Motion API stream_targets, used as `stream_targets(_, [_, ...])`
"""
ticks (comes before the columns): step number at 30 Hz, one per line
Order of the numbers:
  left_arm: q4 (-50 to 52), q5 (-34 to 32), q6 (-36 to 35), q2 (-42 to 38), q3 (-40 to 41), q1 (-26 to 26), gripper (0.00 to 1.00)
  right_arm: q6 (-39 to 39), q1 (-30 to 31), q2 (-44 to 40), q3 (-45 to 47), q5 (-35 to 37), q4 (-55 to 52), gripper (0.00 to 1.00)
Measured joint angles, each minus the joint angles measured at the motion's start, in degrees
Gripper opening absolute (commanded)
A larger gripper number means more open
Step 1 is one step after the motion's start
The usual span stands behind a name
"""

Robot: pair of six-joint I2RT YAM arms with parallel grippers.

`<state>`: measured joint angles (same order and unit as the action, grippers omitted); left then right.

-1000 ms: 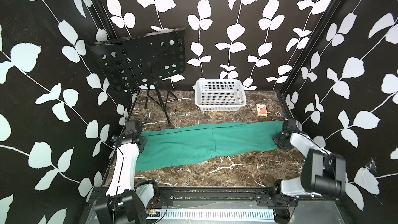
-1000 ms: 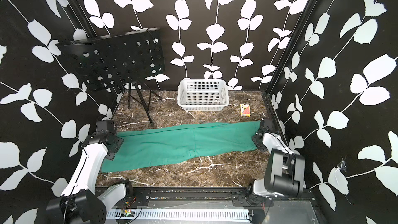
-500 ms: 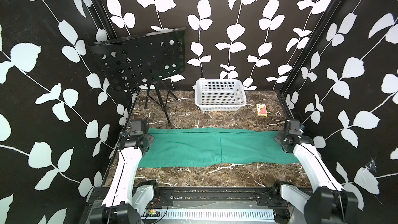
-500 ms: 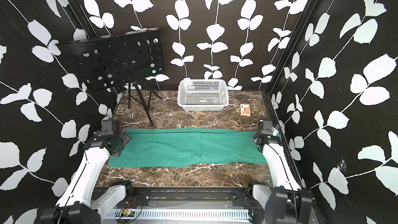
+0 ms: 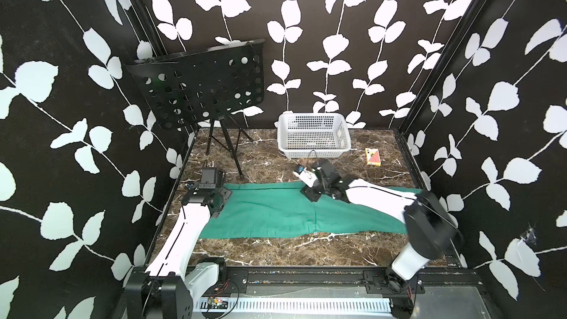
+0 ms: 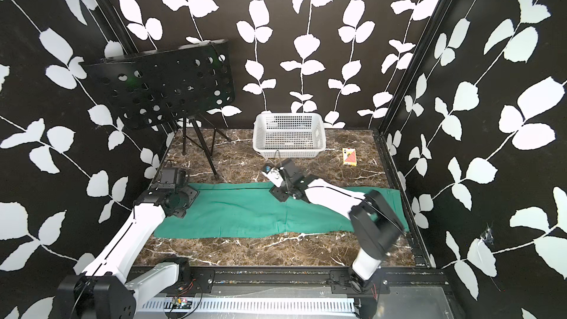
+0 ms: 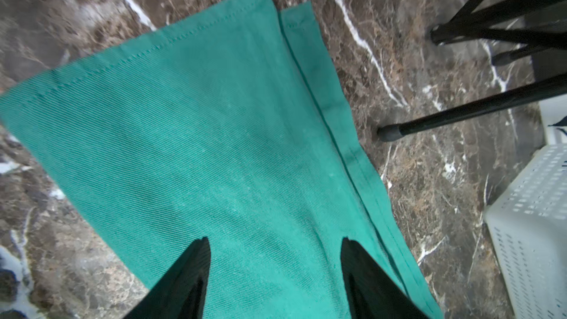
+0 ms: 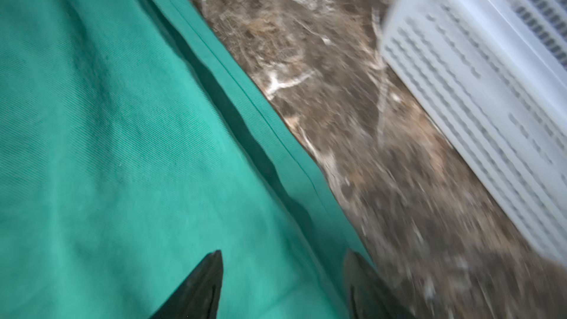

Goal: Roll up the long pants
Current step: Fold the long pant at the center of the board.

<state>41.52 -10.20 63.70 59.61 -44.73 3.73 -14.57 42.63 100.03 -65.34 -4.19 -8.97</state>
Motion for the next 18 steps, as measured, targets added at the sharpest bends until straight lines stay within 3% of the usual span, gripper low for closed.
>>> stream_targets(6, [0.35, -1.16, -0.11, -0.96, 0.02, 0.00, 0.67, -4.44, 0.28, 10.80, -8.90, -1.31, 0.50, 0.49])
stream_targets(13, [0.55, -0.72, -0.31, 2.38, 0.02, 0.00, 0.66, -5.20, 0.28, 14.25, -11.32, -3.39, -0.42, 0.49])
stream_targets(18, [0.50, -0.31, -0.31, 2.97, 0.02, 0.00, 0.66, -5.14, 0.28, 14.25, -11.32, -6.03, -2.40, 0.55])
